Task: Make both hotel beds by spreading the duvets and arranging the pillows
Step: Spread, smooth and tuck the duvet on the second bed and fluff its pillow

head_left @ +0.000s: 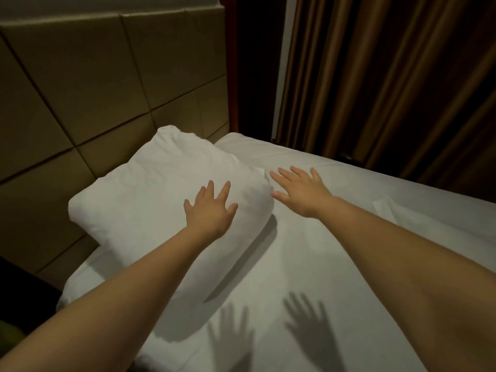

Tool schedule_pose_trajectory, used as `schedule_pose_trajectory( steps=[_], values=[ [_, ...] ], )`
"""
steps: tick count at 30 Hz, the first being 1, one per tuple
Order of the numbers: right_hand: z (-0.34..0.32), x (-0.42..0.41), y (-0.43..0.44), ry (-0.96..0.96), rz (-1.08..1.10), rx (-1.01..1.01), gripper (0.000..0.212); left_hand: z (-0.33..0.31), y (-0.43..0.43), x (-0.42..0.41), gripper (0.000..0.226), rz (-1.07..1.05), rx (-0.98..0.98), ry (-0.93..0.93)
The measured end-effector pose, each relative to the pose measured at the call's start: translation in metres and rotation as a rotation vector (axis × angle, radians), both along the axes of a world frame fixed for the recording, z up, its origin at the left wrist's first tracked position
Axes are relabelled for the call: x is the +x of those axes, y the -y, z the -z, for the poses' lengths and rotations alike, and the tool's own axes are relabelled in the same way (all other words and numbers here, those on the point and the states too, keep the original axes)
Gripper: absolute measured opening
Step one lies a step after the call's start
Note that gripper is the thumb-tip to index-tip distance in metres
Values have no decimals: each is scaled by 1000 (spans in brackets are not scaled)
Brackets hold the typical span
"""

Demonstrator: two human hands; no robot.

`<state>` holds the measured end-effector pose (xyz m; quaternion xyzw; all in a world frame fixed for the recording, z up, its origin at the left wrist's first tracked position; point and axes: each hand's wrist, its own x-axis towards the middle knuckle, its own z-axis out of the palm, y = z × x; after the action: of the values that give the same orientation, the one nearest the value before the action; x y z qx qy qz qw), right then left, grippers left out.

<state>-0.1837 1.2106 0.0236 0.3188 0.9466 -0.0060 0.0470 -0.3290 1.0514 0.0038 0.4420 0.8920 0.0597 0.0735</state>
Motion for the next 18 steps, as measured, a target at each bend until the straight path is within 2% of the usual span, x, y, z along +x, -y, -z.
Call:
schedule_pose_trajectory(
  steps=[6,10,12,14,16,18],
  values=[
    [13,24,11,-13,28,-65,59,-2,-13,35,60,99,-60,21],
    [6,38,8,-75,102,-43,59,-11,-55,57,60,261,-13,-21],
    [6,56,5,-112,208,-53,58,-11,-83,72,60,367,-4,-65],
    [11,82,9,-146,402,-123,57,-2,-104,97,61,477,-16,-61],
    [16,110,13,-189,602,-163,57,9,-117,133,61,565,1,-12],
    [17,138,12,-199,707,-147,55,17,-128,172,61,626,25,58]
  ],
)
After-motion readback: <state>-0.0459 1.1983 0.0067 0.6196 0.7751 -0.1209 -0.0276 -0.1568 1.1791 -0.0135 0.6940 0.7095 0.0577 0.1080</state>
